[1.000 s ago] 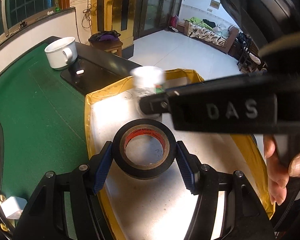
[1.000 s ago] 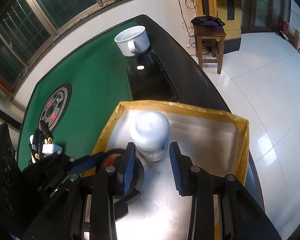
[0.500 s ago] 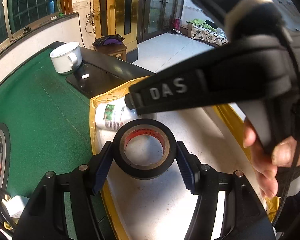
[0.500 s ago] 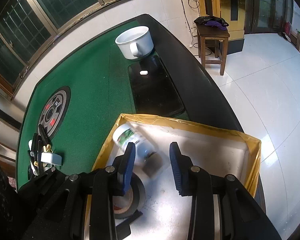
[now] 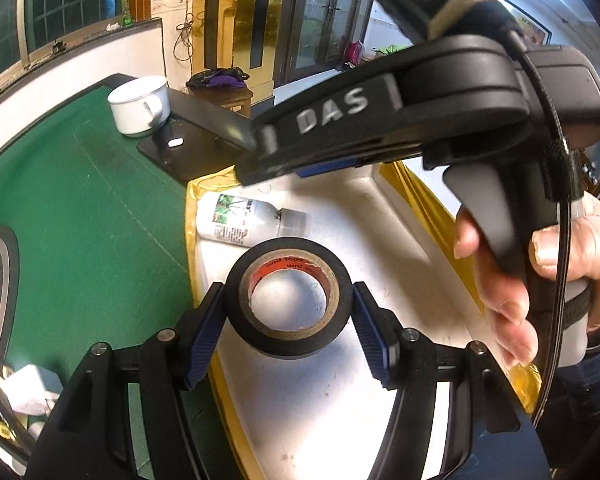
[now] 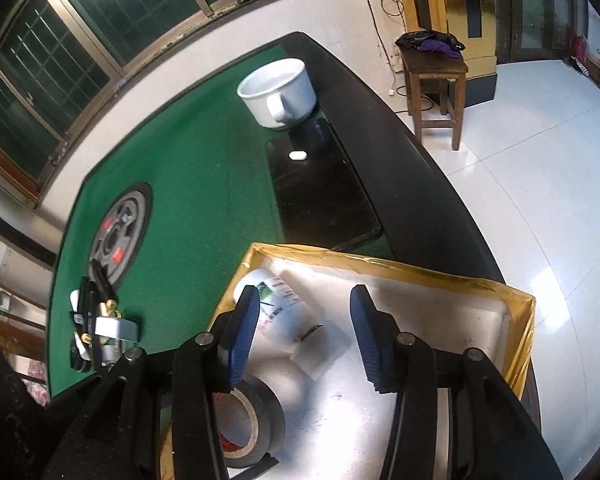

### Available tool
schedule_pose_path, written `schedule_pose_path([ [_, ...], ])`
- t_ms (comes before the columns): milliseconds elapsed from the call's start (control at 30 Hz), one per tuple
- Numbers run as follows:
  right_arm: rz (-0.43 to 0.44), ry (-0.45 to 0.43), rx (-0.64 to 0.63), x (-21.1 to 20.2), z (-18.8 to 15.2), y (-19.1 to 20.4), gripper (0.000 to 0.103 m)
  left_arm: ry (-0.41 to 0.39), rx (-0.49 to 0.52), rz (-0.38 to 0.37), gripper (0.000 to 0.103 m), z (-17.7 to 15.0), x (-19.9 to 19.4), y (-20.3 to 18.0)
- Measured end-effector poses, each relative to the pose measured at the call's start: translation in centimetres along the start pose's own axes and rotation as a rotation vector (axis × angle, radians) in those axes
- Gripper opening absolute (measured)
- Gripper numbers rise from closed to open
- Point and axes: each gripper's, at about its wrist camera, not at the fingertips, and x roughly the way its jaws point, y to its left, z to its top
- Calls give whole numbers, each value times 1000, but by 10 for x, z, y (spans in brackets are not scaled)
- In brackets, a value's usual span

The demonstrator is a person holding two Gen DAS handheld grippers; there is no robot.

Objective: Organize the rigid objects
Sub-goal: 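Lower the black tape roll into the tray and open the left tool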

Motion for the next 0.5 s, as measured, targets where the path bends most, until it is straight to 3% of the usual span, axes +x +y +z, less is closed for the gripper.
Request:
schedule_pose_path([
  [300, 39, -58, 36, -27, -8, 5, 42, -23, -25, -30, 61, -4, -15, 6],
  [500, 37, -110, 43, -51, -23, 10, 42, 53, -3, -26, 61, 2, 12, -4],
])
